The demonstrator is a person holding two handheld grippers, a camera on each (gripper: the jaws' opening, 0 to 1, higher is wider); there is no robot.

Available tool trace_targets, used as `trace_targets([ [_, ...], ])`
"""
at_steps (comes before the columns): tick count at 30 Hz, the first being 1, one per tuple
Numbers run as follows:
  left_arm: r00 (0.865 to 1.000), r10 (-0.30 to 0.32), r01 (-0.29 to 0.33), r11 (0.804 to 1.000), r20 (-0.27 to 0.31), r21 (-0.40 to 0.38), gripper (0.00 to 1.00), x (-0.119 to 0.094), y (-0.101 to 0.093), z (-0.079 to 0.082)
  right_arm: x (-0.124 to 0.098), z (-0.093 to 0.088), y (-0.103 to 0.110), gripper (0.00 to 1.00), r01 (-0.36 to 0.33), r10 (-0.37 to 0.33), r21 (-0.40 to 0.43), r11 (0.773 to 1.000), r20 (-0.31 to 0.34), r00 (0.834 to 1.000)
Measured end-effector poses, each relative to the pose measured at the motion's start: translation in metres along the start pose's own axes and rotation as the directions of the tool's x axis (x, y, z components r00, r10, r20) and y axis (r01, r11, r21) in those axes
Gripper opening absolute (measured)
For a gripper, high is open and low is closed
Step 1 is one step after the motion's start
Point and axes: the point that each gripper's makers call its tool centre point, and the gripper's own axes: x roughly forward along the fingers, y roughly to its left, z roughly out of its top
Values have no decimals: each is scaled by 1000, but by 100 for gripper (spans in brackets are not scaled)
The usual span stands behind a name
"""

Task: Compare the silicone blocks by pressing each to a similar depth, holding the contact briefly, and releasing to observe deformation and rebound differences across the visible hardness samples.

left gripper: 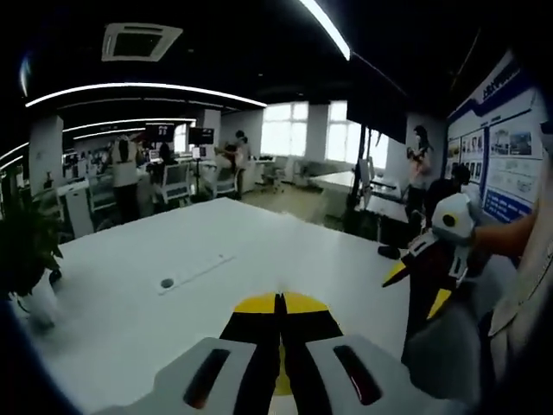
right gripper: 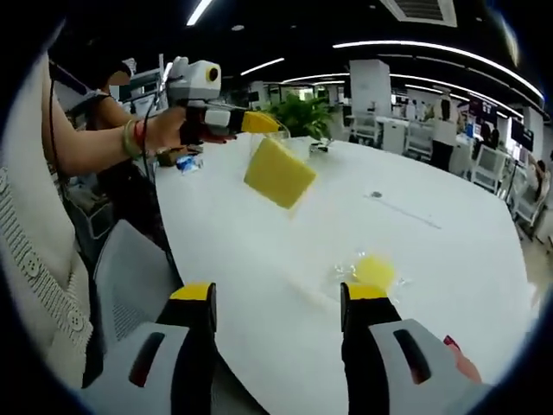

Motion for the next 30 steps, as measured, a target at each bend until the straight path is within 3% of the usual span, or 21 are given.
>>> trace_targets([
  [8,997,-56,58,998,-46,39,0,2,-7,4,1,30,-19,59,-67,58,-148,987,-65,996],
  [10,996,-73,76,995,-46,63,0,4,-9,6,4,42,-20,60,-103,93,-182,978,-61,994],
  [13,993,-104,108,991,-52,83,0,7,-14,10,10,55,-19,64,-164,142,-241,957,-105,984],
  [14,989,-135,140,985,-55,101,0,8,-20,12,11,57,-18,64,-175,154,-247,953,-102,983],
  [19,980,-173,184,975,-96,121,0,10,-27,11,21,73,-20,60,-225,195,-296,928,-127,973],
  [23,972,-212,226,963,-104,147,0,9,-32,15,32,87,-21,63,-258,229,-303,918,-128,965],
  [30,954,-268,290,938,-134,190,0,8,-46,17,59,98,-19,62,-330,281,-360,872,-183,942],
])
